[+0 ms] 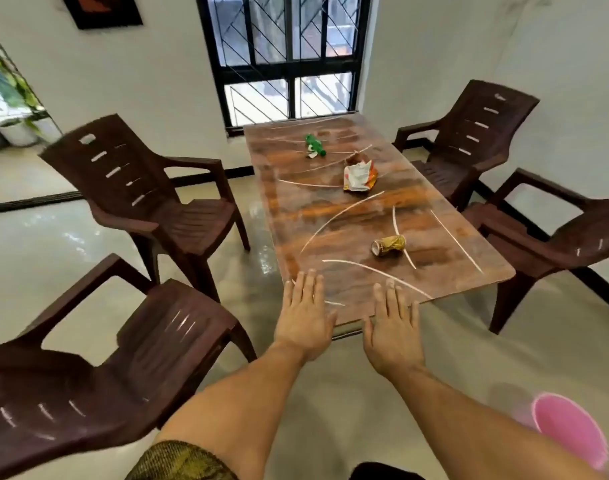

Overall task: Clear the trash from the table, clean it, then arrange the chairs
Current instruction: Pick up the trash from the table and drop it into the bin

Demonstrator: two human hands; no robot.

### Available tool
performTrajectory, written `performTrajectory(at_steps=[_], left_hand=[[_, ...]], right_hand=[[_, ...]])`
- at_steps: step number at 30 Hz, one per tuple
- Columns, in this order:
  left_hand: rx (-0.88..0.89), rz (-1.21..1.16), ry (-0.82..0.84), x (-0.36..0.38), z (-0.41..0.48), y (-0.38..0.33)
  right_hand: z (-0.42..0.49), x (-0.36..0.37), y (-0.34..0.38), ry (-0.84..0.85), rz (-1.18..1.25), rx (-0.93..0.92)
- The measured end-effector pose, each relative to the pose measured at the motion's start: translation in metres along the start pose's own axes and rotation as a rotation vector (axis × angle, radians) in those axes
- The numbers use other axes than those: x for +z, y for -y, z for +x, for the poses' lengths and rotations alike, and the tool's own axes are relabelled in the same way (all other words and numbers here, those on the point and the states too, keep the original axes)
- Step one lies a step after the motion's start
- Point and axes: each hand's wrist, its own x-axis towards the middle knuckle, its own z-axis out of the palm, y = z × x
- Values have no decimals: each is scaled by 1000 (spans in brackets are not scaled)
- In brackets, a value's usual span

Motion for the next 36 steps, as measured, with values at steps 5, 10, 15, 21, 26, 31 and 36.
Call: performTrajectory(at_steps=[5,10,15,21,26,31,36], left_hand=[[73,1,24,8,42,36],[146,78,69,12,99,63],[194,126,132,4,150,84],[228,142,199,2,195,110],[333,173,215,-18,255,104],[444,177,222,-30,316,92],[539,206,202,-37,406,116]], right_hand=[[31,17,21,16,5,96],[80,39,31,-20,52,173],[133,55,44,23,112,271],[185,49,53,65,160,332],[215,51,49,59,181,401],[244,58,44,22,151,483],[306,69,52,-53,178,542]])
